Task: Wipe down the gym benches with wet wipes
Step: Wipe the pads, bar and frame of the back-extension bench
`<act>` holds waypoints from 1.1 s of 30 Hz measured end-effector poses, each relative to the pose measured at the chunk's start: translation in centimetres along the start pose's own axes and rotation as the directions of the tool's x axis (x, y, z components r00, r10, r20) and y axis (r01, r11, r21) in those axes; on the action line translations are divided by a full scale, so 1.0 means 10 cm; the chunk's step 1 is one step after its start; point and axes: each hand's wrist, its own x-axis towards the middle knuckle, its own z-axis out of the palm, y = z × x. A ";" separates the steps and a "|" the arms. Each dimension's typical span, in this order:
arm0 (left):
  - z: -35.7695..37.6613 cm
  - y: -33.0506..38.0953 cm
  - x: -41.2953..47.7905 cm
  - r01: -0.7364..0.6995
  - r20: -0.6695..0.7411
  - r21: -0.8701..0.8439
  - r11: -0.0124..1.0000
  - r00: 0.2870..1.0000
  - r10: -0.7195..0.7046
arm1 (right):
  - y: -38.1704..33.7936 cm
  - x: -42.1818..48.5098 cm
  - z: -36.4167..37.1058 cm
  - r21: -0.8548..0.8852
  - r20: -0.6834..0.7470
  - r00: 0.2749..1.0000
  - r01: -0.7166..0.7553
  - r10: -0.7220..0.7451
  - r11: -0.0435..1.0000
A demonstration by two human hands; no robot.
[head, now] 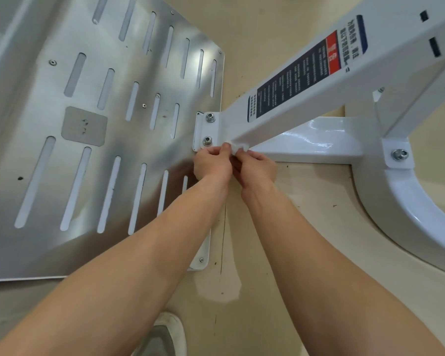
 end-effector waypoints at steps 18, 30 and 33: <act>0.09 0.18 -0.25 -0.096 0.117 -0.112 0.989 0.987 0.109 | -0.42 -0.14 -0.20 0.114 -0.077 0.994 0.086 -0.078 0.990; 0.03 0.31 -0.34 -0.071 0.094 -0.079 0.994 0.992 0.078 | -0.42 -0.20 -0.14 0.046 -0.076 0.992 0.103 -0.100 0.994; 0.14 0.45 -0.56 -0.100 0.173 -0.143 0.985 0.977 0.124 | -0.67 -0.31 -0.32 0.102 -0.061 0.984 0.171 -0.165 0.980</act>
